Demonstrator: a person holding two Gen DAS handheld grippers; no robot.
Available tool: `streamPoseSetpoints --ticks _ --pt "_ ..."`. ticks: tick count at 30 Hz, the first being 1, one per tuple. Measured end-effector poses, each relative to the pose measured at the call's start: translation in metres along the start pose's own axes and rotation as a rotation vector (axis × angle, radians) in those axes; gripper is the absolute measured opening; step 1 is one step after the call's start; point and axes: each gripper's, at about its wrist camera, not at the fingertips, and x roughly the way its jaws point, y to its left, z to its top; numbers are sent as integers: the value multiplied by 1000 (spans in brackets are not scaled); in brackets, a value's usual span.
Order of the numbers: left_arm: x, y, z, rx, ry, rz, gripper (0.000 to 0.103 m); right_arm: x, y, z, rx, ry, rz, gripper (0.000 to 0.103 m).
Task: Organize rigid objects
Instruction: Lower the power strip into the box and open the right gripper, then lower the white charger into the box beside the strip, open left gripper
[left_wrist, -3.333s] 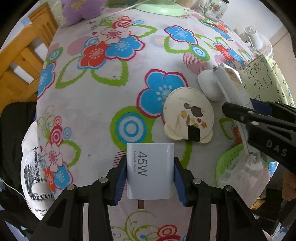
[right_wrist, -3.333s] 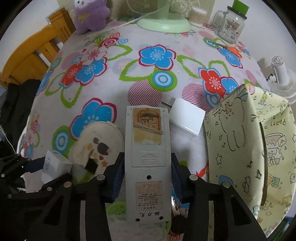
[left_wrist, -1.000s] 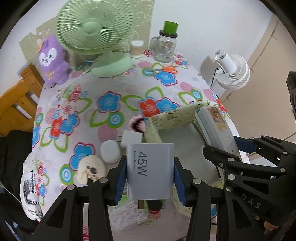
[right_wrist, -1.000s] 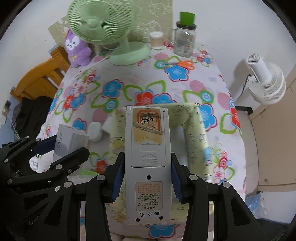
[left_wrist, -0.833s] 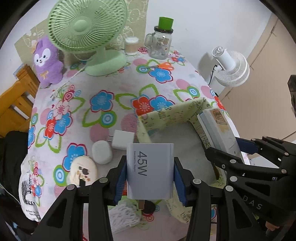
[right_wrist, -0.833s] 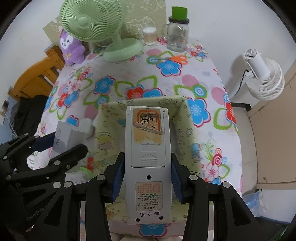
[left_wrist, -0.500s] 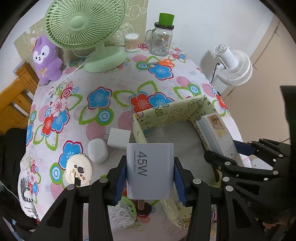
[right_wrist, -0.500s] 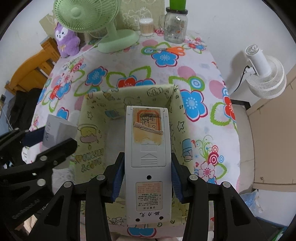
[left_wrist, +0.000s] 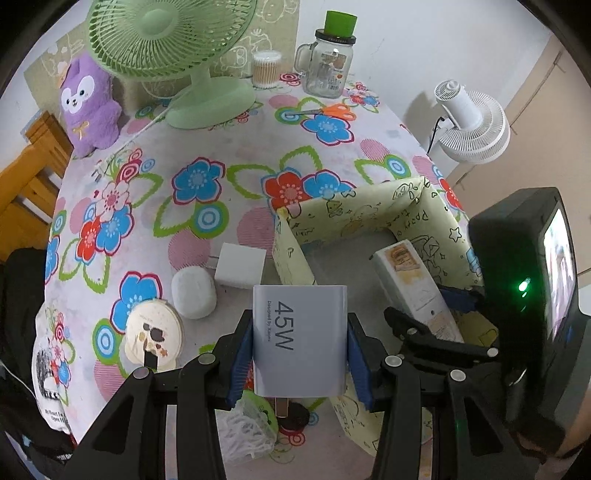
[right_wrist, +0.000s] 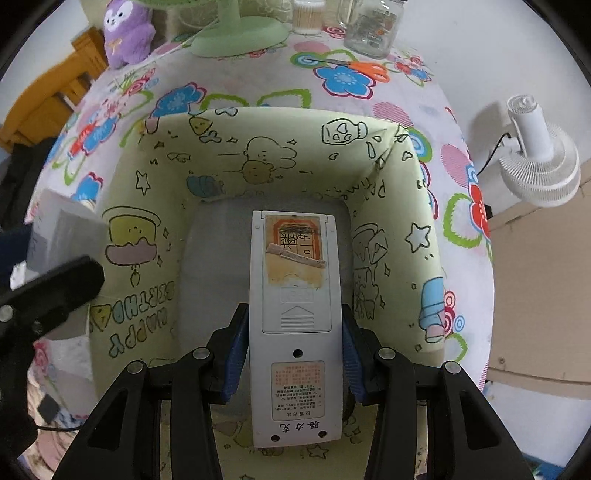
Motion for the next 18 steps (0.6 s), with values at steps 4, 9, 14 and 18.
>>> streamPoseSetpoints --ticks 4,9,14,18 --pt "1 0 2 6 0 1 48 -2 -2 1 24 -3 19 50" --pt "2 0 2 10 3 6 48 -13 -14 2 94 -7 64 66" --pt "-3 -8 3 18 -4 8 48 -31 -24 -4 114 -20 104 67" --pt "-10 -19 6 21 -22 6 48 -46 -39 -9 140 -30 137 68"
